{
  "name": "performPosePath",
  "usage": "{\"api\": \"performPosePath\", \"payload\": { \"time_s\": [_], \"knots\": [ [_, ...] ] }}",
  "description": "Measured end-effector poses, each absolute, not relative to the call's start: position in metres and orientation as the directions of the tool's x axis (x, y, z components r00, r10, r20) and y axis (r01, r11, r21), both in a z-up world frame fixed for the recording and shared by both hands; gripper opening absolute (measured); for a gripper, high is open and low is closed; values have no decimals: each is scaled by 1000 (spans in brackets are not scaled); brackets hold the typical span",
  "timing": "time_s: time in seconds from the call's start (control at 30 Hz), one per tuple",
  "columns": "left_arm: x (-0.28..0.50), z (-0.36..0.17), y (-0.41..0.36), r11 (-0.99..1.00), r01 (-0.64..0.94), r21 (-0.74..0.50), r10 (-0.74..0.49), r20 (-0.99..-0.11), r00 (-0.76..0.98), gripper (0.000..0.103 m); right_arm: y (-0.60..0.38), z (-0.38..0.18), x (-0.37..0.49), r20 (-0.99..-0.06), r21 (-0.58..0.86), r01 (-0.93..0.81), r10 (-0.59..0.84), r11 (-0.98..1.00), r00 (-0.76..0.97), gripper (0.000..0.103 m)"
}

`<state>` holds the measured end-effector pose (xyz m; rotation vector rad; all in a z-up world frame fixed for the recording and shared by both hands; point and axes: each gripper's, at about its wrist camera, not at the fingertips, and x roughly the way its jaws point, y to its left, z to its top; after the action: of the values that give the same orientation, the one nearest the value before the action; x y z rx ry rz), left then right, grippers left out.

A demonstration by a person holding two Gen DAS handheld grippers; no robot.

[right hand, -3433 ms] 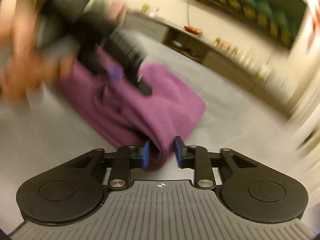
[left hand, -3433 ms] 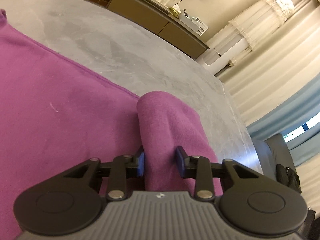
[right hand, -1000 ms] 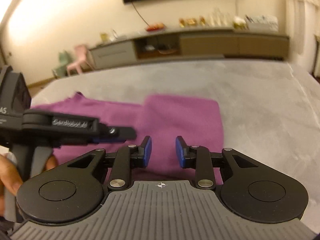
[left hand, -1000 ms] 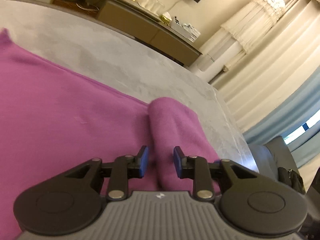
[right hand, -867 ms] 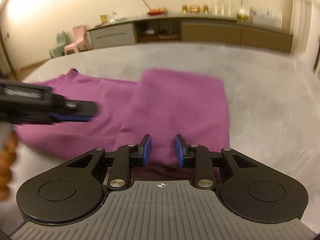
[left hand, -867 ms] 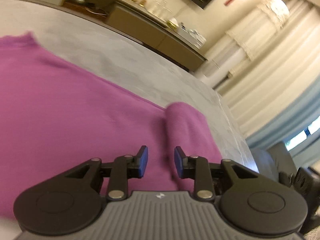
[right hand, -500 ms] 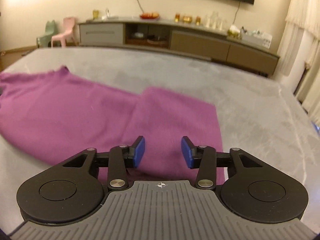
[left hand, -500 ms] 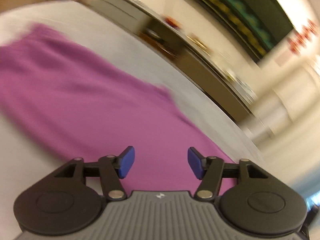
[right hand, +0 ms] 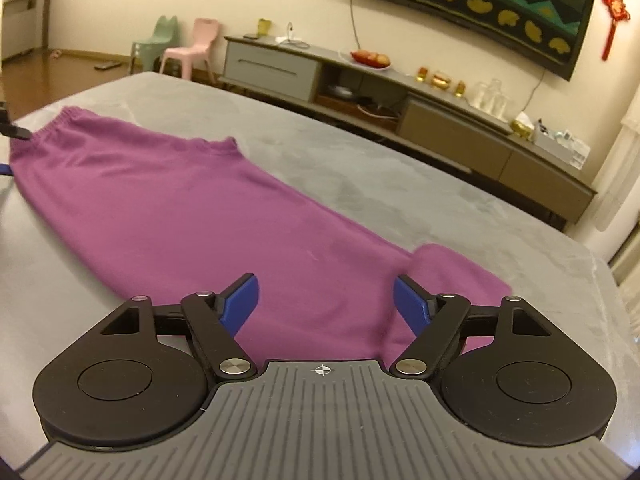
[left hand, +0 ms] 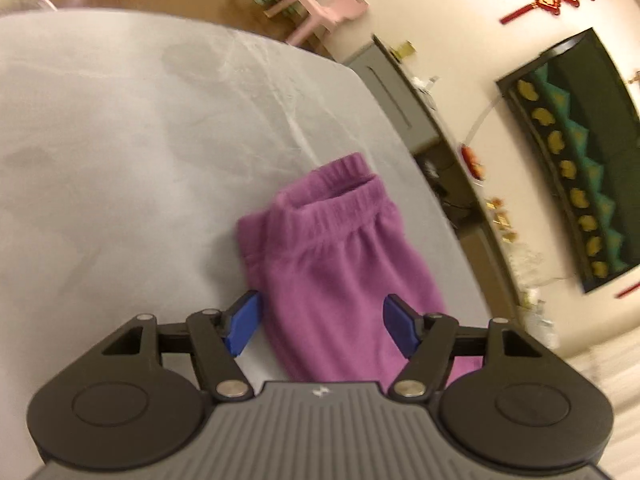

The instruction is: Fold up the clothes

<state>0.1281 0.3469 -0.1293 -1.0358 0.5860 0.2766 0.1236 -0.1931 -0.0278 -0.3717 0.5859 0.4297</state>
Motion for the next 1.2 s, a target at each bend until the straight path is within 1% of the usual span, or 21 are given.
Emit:
{"api": "performPosePath", "payload": {
  "time_s": [0.03, 0.07, 0.1, 0.13, 0.2, 0.27, 0.37, 0.43, 0.6, 0.67, 0.77, 0.8, 0.87, 0.9, 0.93, 0.97, 1.0, 1.03, 1.07, 1.1, 1.2],
  "knots": [
    [133, -131, 348, 482, -477, -735, -62, -571, 819, 57, -191, -27, 124, -600, -201, -490, 289, 848, 746, 73],
    [140, -133, 347, 492, -484, -724, -60, -583, 810, 34, -188, -26, 125, -601, -189, -493, 297, 849, 742, 73],
    [145, -133, 345, 517, -495, -698, -48, -601, 798, 18, -185, -24, 125, -600, -179, -498, 307, 849, 739, 73],
    [148, -134, 348, 533, -504, -680, -37, -613, 789, 7, -182, -23, 125, -598, -169, -502, 316, 848, 736, 73],
    [144, -137, 353, 515, -501, -696, -39, -603, 797, 5, -173, -23, 123, -597, -155, -524, 342, 838, 725, 73],
    [145, -136, 358, 510, -477, -715, -71, -588, 806, 5, -166, -22, 121, -598, -124, -547, 377, 828, 707, 73],
    [154, -129, 361, 558, -449, -697, -100, -594, 798, 5, -142, -20, 114, -599, -43, -591, 453, 805, 660, 73],
    [161, -123, 362, 595, -430, -679, -118, -603, 789, 5, -109, -16, 103, -591, -35, -638, 499, 770, 634, 73],
    [156, -119, 358, 640, -363, -677, -153, -576, 803, 5, 16, -15, 61, -569, -103, -799, 624, 592, 536, 75],
    [151, -125, 363, 626, -363, -690, -166, -573, 803, 5, 66, -23, 51, -566, -165, -828, 636, 536, 525, 75],
    [149, -129, 372, 607, -347, -715, -194, -556, 808, 5, 134, -45, 44, -588, -282, -857, 629, 430, 509, 74],
    [149, -130, 374, 607, -340, -718, -202, -553, 808, 5, 147, -53, 46, -593, -317, -854, 616, 414, 519, 72],
    [150, -133, 378, 604, -329, -726, -221, -549, 806, 6, 173, -68, 51, -604, -383, -843, 589, 378, 538, 59],
    [151, -134, 379, 603, -327, -728, -227, -549, 804, 6, 182, -74, 58, -625, -384, -844, 567, 374, 536, 33],
    [151, -134, 380, 604, -325, -728, -231, -550, 802, 9, 188, -78, 66, -648, -373, -846, 547, 380, 531, 0],
    [150, -132, 382, 603, -328, -727, -225, -549, 805, 20, 189, -78, 71, -644, -376, -834, 533, 405, 549, 0],
    [147, -130, 382, 597, -332, -730, -213, -544, 812, 29, 186, -73, 73, -631, -356, -834, 550, 421, 547, 0],
    [143, -128, 383, 589, -331, -737, -203, -531, 823, 55, 183, -68, 75, -618, -336, -835, 567, 436, 545, 0],
    [140, -126, 383, 580, -327, -746, -193, -516, 834, 77, 179, -62, 76, -604, -312, -832, 580, 459, 547, 0],
    [136, -123, 384, 570, -324, -755, -183, -501, 846, 81, 176, -56, 76, -592, -299, -827, 587, 476, 552, 0],
    [137, -117, 377, 579, -280, -766, -211, -472, 856, 87, 167, -45, 75, -584, -250, -833, 610, 494, 536, 0]
  ]
}}
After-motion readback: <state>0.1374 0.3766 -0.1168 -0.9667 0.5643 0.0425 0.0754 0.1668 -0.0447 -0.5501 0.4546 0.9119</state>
